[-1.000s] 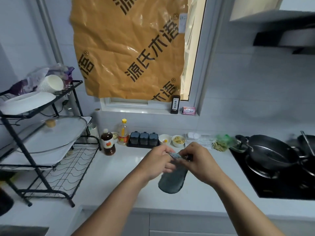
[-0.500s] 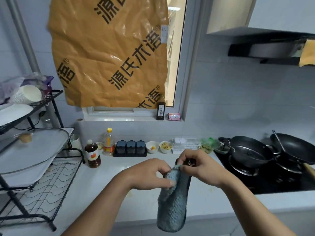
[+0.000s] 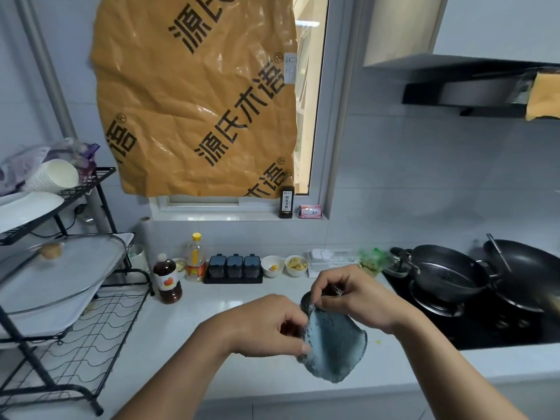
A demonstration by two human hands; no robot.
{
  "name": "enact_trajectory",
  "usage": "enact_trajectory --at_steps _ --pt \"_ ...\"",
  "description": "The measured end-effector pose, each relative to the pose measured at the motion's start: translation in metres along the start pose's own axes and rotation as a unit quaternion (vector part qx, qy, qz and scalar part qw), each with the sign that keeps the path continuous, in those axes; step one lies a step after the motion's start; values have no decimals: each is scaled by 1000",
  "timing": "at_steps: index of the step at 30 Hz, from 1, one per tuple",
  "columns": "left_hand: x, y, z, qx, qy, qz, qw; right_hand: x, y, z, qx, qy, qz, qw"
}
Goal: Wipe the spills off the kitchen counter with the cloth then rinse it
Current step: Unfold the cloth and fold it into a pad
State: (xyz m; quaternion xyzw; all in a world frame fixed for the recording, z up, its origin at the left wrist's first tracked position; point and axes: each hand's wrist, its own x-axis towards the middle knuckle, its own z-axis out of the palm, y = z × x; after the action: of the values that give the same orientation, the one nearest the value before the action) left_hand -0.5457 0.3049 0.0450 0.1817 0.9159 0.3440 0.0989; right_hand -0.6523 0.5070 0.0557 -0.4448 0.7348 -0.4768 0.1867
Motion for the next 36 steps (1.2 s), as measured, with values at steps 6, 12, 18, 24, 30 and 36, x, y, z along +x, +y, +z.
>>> enact_trajectory --at_steps 6,12,18,24,30,36 --pt "-7 -6 -12 -15 144 92 985 2 19 -7 77 18 37 996" --pt "-9 -17 -13 -203 179 67 960 5 22 -13 125 26 39 991" --pt "-2 -17 -16 -123 198 12 972 2 22 -21 108 9 53 993" --pt "5 -15 -20 0 267 -19 963 4 14 -21 22 -17 59 998" --pt "3 -16 -21 23 301 -26 953 5 8 -18 -6 -16 31 999" --pt "4 -11 -22 42 332 -24 942 8 0 -19 -53 35 -30 998"
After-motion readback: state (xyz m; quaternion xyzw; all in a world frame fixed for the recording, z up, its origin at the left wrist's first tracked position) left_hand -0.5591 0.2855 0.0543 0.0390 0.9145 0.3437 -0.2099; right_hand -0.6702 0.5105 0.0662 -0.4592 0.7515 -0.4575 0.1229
